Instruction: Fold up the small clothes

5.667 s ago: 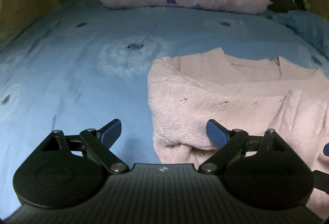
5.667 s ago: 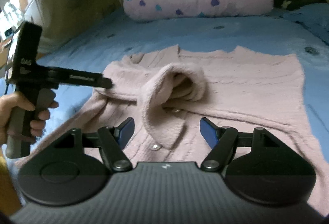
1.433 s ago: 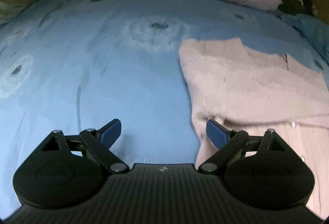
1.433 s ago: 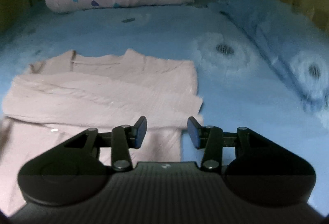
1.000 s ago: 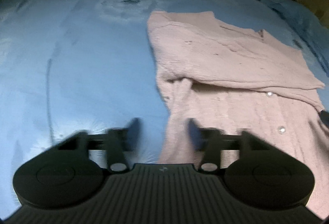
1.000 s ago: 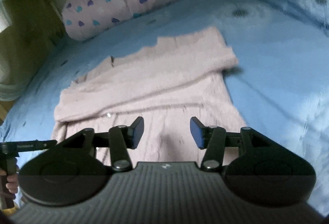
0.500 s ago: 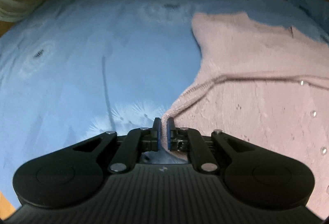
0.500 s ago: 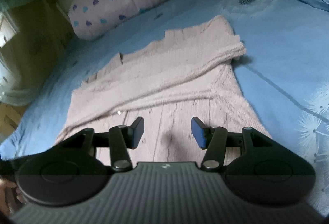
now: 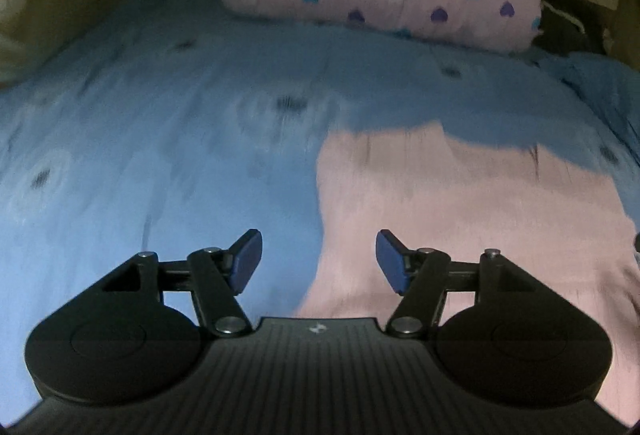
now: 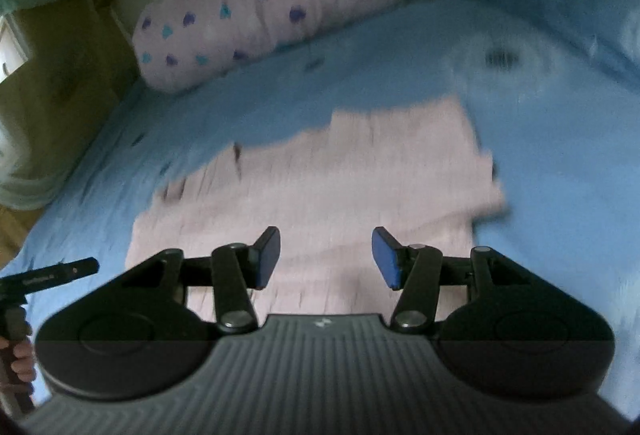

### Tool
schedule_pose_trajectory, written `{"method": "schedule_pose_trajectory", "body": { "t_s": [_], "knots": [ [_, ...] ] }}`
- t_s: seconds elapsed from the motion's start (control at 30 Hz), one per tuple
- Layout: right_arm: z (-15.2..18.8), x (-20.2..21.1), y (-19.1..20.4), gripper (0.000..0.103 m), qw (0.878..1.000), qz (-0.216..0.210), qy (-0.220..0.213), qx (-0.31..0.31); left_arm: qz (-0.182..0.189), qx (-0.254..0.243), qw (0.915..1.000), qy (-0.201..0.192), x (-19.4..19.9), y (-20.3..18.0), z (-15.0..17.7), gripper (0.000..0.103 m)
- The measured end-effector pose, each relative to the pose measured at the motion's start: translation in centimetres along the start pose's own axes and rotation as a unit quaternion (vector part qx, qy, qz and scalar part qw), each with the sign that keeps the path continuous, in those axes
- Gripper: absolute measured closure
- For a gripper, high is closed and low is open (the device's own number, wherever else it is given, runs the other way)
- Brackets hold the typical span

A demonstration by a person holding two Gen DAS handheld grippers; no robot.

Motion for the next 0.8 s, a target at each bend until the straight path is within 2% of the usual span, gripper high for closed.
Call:
{"method": "schedule_pose_trajectory", "body": {
  "t_s": [0.07, 0.17, 0.23, 0.33, 0.43, 0.5, 0.53, 0.57, 0.6, 0.7, 0.8],
  "knots": [
    [-1.1, -1.1, -0.2, 0.049, 1.0, 0.002, -0.012, -0.004, 0.0, -0.007, 1.0, -0.005, -1.5, -1.0, -1.9, 0.035],
    [-1.2, -2.9, -1.1, 0.049, 0.999, -0.006, -0.024, -0.024, -0.006, -0.045, 0.9989, -0.007, -4.8, -2.9, -4.3, 0.037],
    [-0.7, -4.1, -1.6, 0.049, 1.0, 0.003, -0.004, -0.028, -0.008, -0.075, 0.9972, 0.0, -7.3, -4.0, -5.4, 0.039],
    [-0.1, -4.9, -1.9, 0.049, 1.0, 0.021, 0.003, -0.013, -0.02, -0.098, 0.9946, 0.028, -11.0, -5.3, -6.5, 0.039],
    [-0.1, -5.3, -2.1, 0.049, 0.999, 0.017, 0.01, -0.025, -0.062, -0.103, 0.9909, 0.06, -14.0, -5.8, -6.7, 0.039],
    [-0.2, -5.2, -2.1, 0.049, 0.999, 0.016, 0.008, -0.028, -0.055, -0.11, 0.9894, 0.077, -15.5, -6.1, -6.4, 0.04],
    [-0.2, -5.2, -2.0, 0.049, 1.0, 0.018, 0.007, -0.025, -0.049, -0.112, 0.9895, 0.078, -15.8, -6.3, -6.2, 0.064],
    [-0.3, -5.2, -2.0, 0.049, 1.0, 0.02, 0.006, -0.021, -0.043, -0.112, 0.9899, 0.075, -15.8, -6.2, -5.9, 0.08],
    [-0.3, -5.2, -1.9, 0.049, 1.0, 0.022, 0.005, -0.018, -0.043, -0.109, 0.9911, 0.064, -15.5, -6.2, -5.9, 0.082],
    [-0.2, -5.3, -1.9, 0.049, 0.999, 0.034, 0.005, -0.012, -0.063, -0.112, 0.9916, -0.014, -14.0, -5.6, -6.8, 0.084],
    [0.2, -6.1, -2.1, 0.051, 0.998, 0.058, 0.024, -0.001, -0.059, -0.086, 0.9941, -0.029, -14.6, -4.6, -7.7, 0.09]
  ]
}}
Point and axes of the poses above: each gripper's, at about its wrist camera, not at the fingertips, and x roughly against the way its jaws point, y to its left, z to its underside, the point moved 3 cm from there along -x, roughly the way its jaws point, and after that the axes turned 5 degrees about -z, right-handed, at the moved point
